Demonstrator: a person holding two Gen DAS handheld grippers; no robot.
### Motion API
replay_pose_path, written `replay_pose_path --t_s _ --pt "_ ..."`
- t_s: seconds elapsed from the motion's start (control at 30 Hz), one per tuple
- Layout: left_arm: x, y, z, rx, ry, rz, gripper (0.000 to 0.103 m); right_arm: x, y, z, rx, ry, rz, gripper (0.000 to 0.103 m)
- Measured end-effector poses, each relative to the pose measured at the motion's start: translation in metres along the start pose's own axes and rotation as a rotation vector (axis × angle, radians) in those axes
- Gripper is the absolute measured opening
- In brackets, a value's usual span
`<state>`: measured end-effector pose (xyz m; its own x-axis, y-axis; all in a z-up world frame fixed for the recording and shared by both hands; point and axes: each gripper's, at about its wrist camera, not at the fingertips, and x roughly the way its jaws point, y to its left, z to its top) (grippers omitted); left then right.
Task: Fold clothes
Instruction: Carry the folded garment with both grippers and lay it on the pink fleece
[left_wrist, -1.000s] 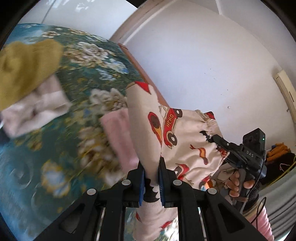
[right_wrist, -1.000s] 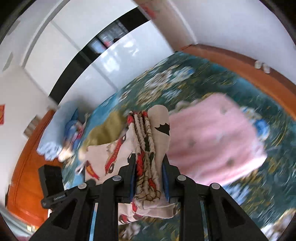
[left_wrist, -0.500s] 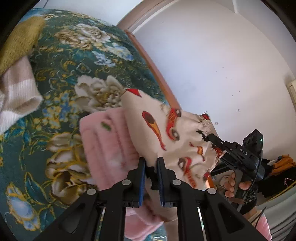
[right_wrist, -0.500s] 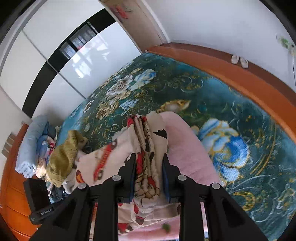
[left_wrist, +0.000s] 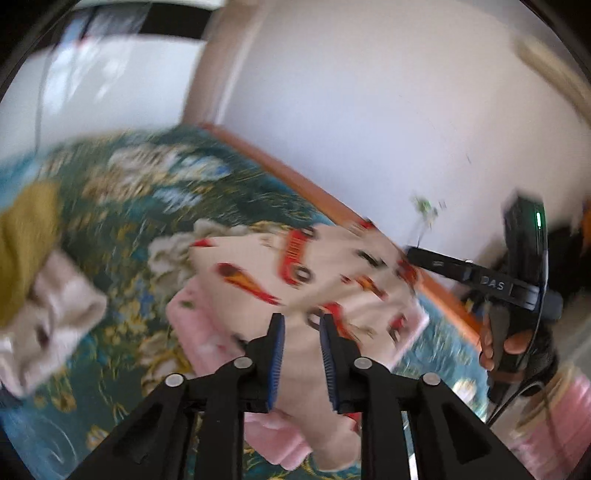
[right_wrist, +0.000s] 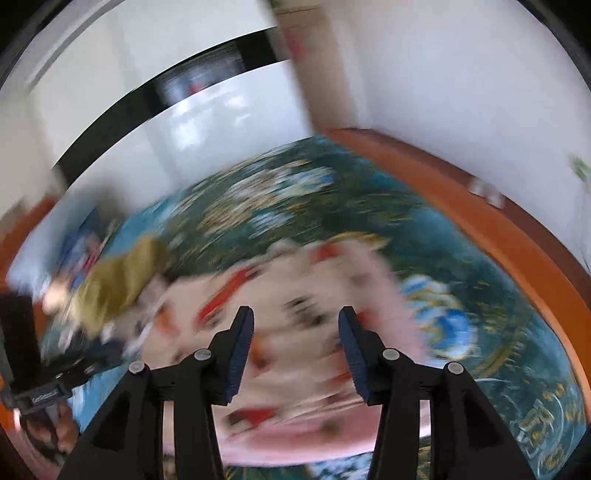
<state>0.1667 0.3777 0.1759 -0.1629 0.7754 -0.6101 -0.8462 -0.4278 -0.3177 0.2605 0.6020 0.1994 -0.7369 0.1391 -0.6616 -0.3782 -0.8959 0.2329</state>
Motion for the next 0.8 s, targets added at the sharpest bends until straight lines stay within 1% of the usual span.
replay_pose_path --t_s 0.03,0.07,0.1,0.13,0.23,0.27,0.37,0.4,0.47,0.5,0.53,0.57,0.67,0.7,0.77,0.8 --pt "0.005 -0.004 -0.003 0.017 0.013 0.005 0.027 0.005 0.013 -0.007 -0.056 0.021 0.012 0.049" --pt "0.01 -0.009 -0.006 0.033 0.027 0.01 0.027 0.013 0.019 -0.013 -0.088 0.049 -0.013 0.049" --pt "0.016 -0.013 -0.009 0.05 0.04 0.015 0.027 0.017 0.018 -0.015 -0.081 0.06 -0.027 0.049" --pt "0.023 -0.012 -0.011 0.043 0.062 0.014 0.027 0.022 0.017 -0.018 -0.074 0.07 -0.04 0.049" --pt "0.041 -0.006 -0.015 0.003 0.105 0.021 0.027 0.029 0.0 -0.017 0.011 0.032 -0.081 0.049" --pt "0.042 -0.007 -0.015 0.001 0.107 0.024 0.027 0.033 -0.005 -0.016 0.044 0.038 -0.082 0.049" --pt "0.039 -0.012 -0.017 0.003 0.1 0.033 0.027 0.043 -0.006 -0.018 0.072 0.06 -0.102 0.049" --pt "0.033 -0.014 -0.018 0.012 0.084 0.041 0.029 0.035 -0.003 -0.019 0.067 0.037 -0.085 0.049" --pt "0.017 -0.019 -0.02 0.033 0.042 0.06 0.042 0.019 0.002 -0.02 0.057 -0.007 -0.052 0.049" --pt "0.013 -0.02 -0.023 0.028 0.035 0.068 0.058 0.006 0.005 -0.023 0.049 -0.031 -0.041 0.054" --pt "0.011 -0.02 -0.027 0.019 0.031 0.076 0.064 -0.006 0.007 -0.026 0.041 -0.055 -0.031 0.061" --pt "0.008 -0.02 -0.031 0.009 0.027 0.084 0.064 -0.013 0.007 -0.03 0.04 -0.063 -0.034 0.062" --pt "0.001 -0.021 -0.043 -0.018 0.016 0.108 0.064 -0.015 0.003 -0.046 0.035 -0.023 -0.04 0.062" --pt "-0.001 -0.021 -0.047 -0.027 0.012 0.116 0.066 -0.016 0.002 -0.051 0.033 -0.01 -0.042 0.063" --pt "-0.006 -0.022 -0.055 -0.045 0.004 0.131 0.074 -0.018 -0.001 -0.062 0.029 0.016 -0.046 0.075" --pt "-0.009 -0.022 -0.059 -0.055 0.0 0.139 0.08 -0.018 -0.002 -0.067 0.027 0.029 -0.048 0.087"
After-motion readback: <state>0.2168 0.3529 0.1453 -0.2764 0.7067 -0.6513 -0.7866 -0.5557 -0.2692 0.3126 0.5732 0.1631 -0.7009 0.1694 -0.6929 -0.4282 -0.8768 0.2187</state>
